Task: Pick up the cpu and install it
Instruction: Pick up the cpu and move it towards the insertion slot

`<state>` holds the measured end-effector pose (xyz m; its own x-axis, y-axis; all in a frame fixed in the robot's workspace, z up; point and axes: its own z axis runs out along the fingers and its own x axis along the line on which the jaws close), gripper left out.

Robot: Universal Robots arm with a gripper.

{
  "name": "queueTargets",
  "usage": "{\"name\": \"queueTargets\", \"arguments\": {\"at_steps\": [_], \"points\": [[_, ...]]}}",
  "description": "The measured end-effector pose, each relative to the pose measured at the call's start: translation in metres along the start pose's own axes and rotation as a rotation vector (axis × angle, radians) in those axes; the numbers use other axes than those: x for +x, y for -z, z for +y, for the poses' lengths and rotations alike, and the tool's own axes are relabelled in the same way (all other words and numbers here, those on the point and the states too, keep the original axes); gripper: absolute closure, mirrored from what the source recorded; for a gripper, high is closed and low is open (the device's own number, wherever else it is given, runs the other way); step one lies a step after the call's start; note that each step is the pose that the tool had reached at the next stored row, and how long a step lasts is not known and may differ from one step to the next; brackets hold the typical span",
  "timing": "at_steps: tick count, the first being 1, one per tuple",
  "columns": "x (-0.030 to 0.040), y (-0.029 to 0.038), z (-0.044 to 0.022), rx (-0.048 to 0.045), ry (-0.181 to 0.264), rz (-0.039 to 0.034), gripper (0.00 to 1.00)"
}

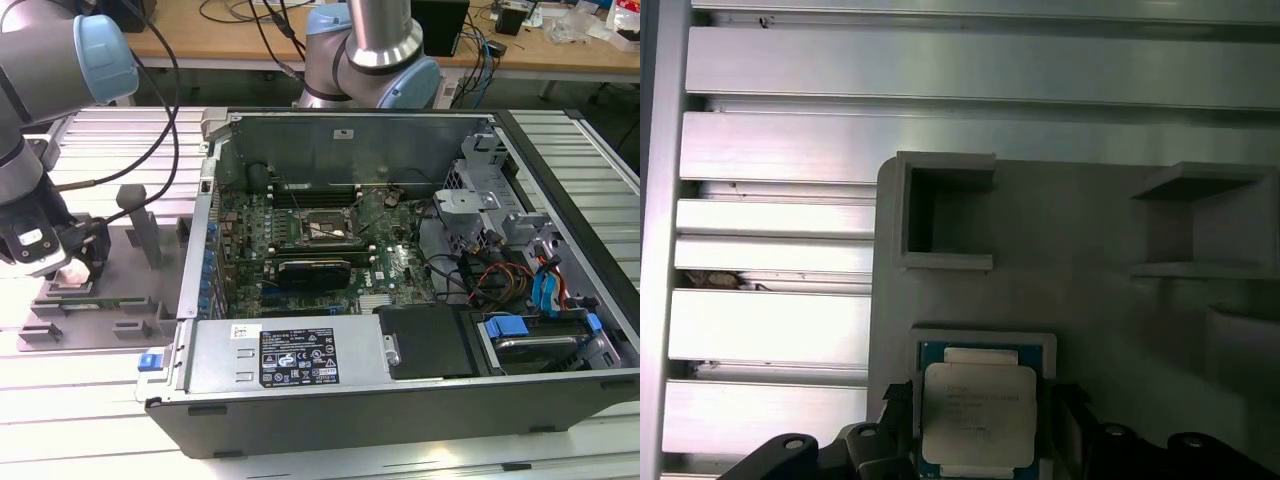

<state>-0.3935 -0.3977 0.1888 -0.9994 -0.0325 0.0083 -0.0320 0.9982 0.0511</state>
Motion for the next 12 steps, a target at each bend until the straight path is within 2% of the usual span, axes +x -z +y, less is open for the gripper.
{"name": "queueTargets", "arguments": {"at_steps": [5,12], "points": [[0.0005,-0.0026,0.0011,-0.0002,0.000,-0.0001,0.34],[0.0027,-0.0030,0.0022,-0.0002,0.000,-0.0001,0.34]]}}
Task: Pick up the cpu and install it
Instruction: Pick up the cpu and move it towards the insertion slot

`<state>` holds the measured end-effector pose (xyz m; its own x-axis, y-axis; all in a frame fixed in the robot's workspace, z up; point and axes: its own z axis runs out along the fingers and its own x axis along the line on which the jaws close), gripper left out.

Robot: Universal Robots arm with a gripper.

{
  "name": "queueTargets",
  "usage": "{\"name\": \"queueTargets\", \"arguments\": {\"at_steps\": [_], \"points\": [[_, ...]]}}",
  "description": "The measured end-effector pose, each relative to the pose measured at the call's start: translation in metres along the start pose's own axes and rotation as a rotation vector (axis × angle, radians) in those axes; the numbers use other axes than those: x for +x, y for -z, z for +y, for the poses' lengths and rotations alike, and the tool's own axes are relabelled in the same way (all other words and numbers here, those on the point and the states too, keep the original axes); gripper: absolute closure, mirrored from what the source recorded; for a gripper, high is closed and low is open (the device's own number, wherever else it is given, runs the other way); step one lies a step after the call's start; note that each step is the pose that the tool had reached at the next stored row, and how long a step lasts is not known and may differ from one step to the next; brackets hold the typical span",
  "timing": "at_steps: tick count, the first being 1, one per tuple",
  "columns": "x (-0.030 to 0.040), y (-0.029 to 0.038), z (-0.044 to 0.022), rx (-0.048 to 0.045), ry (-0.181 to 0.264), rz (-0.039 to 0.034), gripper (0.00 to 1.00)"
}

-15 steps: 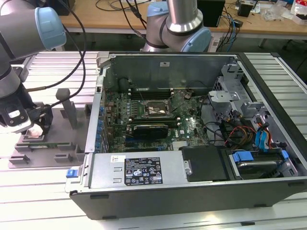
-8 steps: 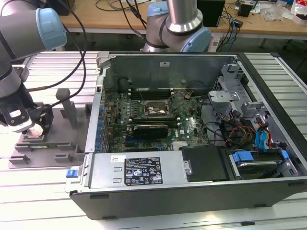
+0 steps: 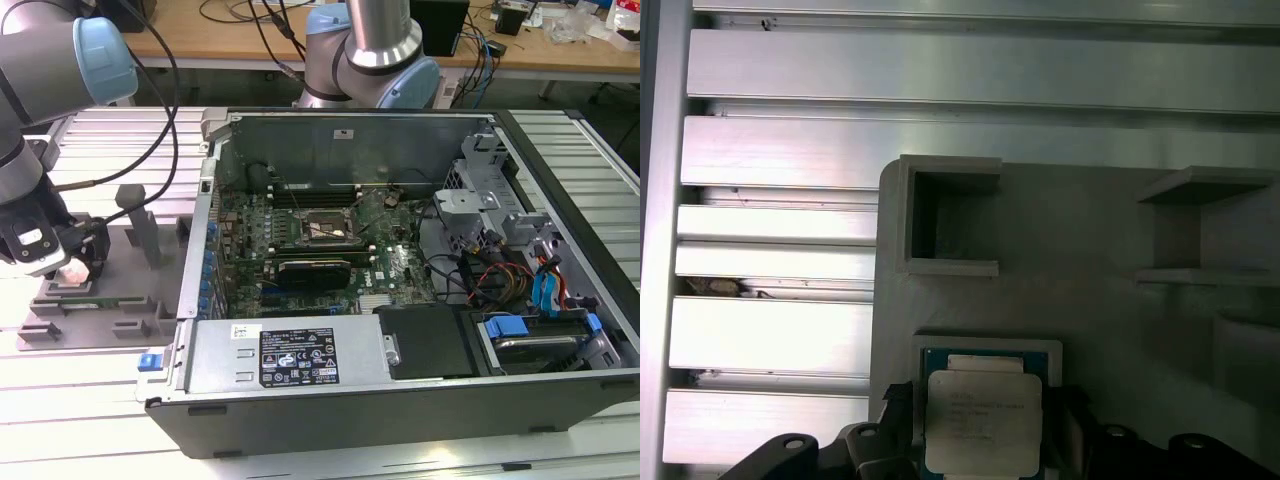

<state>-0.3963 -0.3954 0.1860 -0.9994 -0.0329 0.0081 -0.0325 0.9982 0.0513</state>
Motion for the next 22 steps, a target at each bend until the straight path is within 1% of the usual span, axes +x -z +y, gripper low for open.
{"name": "queueTargets", "arguments": {"at_steps": [14,15,16,22], "points": [[0.0000,0.0014,0.0001,0.0002,0.000,0.0000,0.34],[0.0000,0.0015,0.0001,0.0002,0.000,0.0000,0.35],[0.0000,0.0015,0.0001,0.0002,0.000,0.0000,0.43],[0.0015,0.0017,0.0001,0.0003,0.000,-0.0006,0.43]]}}
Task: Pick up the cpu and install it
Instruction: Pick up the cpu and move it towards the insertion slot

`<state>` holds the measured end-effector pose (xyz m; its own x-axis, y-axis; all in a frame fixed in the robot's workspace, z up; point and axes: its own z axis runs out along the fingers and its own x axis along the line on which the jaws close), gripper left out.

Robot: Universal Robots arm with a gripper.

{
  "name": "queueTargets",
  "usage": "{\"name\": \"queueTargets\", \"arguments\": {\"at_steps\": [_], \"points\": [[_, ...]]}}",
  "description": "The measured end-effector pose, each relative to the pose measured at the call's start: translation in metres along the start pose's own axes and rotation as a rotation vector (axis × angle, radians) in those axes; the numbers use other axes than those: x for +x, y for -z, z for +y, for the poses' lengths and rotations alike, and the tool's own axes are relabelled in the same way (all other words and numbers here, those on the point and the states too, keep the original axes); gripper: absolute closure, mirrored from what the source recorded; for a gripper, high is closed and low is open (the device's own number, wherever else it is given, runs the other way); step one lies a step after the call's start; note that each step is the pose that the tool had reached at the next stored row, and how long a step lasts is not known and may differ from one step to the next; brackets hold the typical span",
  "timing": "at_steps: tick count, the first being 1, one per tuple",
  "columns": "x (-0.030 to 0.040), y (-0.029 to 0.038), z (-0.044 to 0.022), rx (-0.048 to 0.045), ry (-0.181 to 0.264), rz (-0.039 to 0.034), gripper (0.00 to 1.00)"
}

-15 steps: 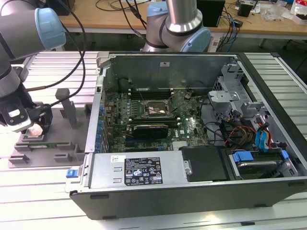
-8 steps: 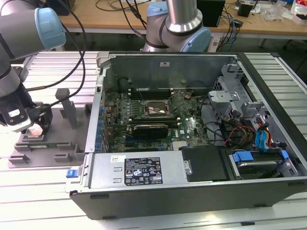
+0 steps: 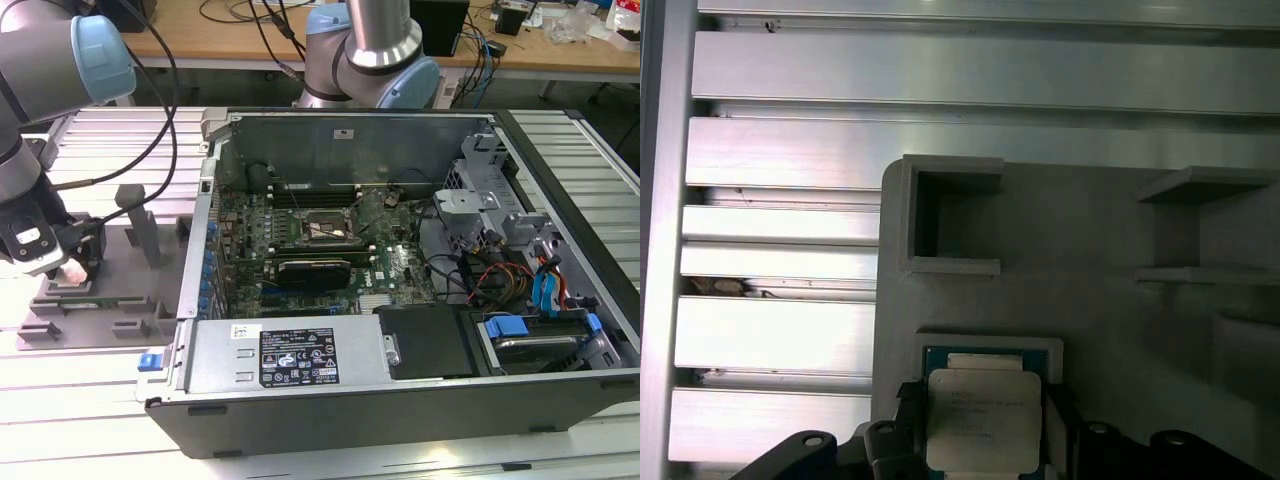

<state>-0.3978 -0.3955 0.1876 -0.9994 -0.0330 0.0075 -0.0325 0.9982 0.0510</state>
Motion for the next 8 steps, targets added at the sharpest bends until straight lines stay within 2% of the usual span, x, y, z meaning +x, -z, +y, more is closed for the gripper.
{"name": "queueTargets", "arguments": {"at_steps": [8], "points": [[0.0002,-0.0001,0.0000,0.0000,0.000,-0.0002,0.45]]}}
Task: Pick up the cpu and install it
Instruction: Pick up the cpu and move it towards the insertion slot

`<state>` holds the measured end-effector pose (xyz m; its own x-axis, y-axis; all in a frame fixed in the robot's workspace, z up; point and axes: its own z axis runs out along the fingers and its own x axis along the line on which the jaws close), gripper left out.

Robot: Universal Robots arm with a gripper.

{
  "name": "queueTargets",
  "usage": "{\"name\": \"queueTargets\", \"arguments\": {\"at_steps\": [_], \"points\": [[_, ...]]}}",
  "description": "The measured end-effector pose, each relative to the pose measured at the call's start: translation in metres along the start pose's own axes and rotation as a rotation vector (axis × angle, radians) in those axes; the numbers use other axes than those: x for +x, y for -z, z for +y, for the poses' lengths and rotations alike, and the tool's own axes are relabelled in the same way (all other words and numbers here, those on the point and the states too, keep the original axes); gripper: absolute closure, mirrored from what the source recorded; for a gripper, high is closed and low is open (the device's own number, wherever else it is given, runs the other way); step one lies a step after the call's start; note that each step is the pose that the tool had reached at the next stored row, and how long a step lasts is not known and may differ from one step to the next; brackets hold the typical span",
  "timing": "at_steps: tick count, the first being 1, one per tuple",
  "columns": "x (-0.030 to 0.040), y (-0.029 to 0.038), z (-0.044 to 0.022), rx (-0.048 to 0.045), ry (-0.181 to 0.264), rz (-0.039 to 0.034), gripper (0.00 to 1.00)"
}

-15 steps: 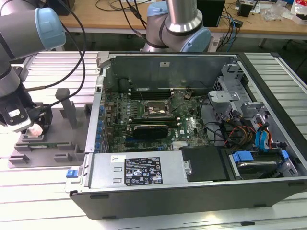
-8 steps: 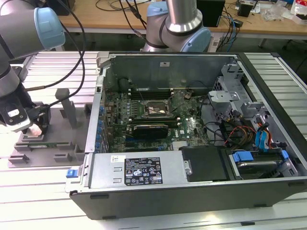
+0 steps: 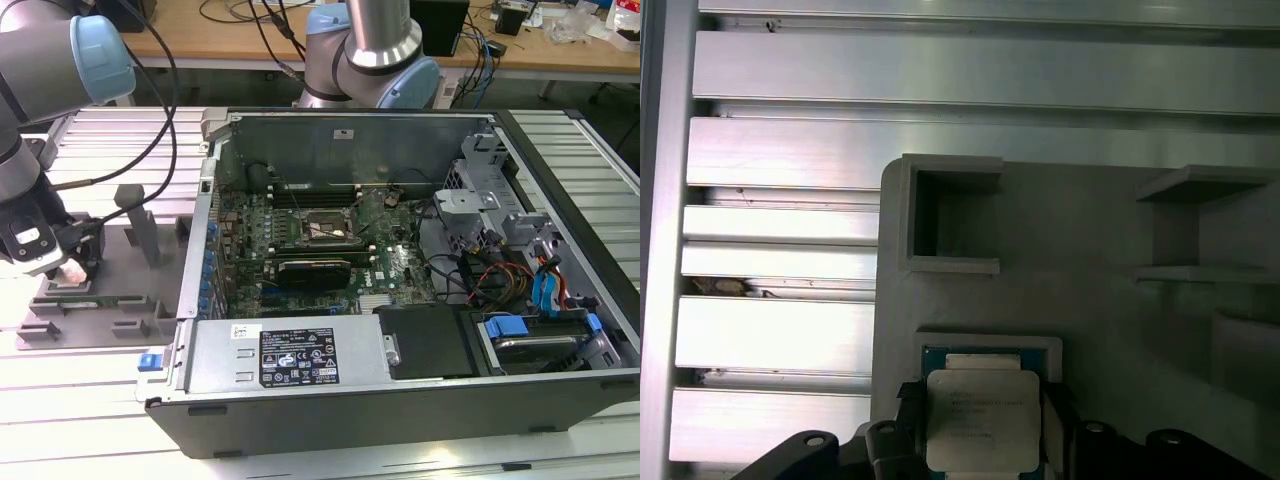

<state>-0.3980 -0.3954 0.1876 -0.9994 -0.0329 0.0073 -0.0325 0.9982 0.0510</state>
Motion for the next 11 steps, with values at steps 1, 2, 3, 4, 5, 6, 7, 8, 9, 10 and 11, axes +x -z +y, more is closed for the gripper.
{"name": "queueTargets", "arguments": {"at_steps": [1,2,3,4,5,6,7,8,9,10,11], "points": [[0.0000,0.0000,0.0000,0.0000,0.000,0.0000,0.45],[0.0000,0.0000,0.0000,0.0000,0.000,0.0000,0.45],[0.0001,0.0000,0.0000,0.0000,0.000,0.0000,0.45],[0.0001,0.0000,0.0000,0.0000,0.000,0.0000,0.45],[0.0002,0.0005,0.0001,-0.0016,0.000,-0.0001,0.45],[0.0002,0.0021,0.0001,-0.0015,0.000,0.0001,0.45],[0.0001,0.0037,0.0002,-0.0016,0.000,-0.0001,0.45],[0.0001,0.0043,0.0002,-0.0017,0.000,-0.0002,0.45],[0.0001,0.0044,0.0002,-0.0034,0.000,-0.0004,0.45],[0.0002,0.0044,0.0002,-0.0067,0.000,-0.0011,0.45],[0.0001,0.0044,0.0003,-0.0081,0.000,-0.0016,0.45]]}}
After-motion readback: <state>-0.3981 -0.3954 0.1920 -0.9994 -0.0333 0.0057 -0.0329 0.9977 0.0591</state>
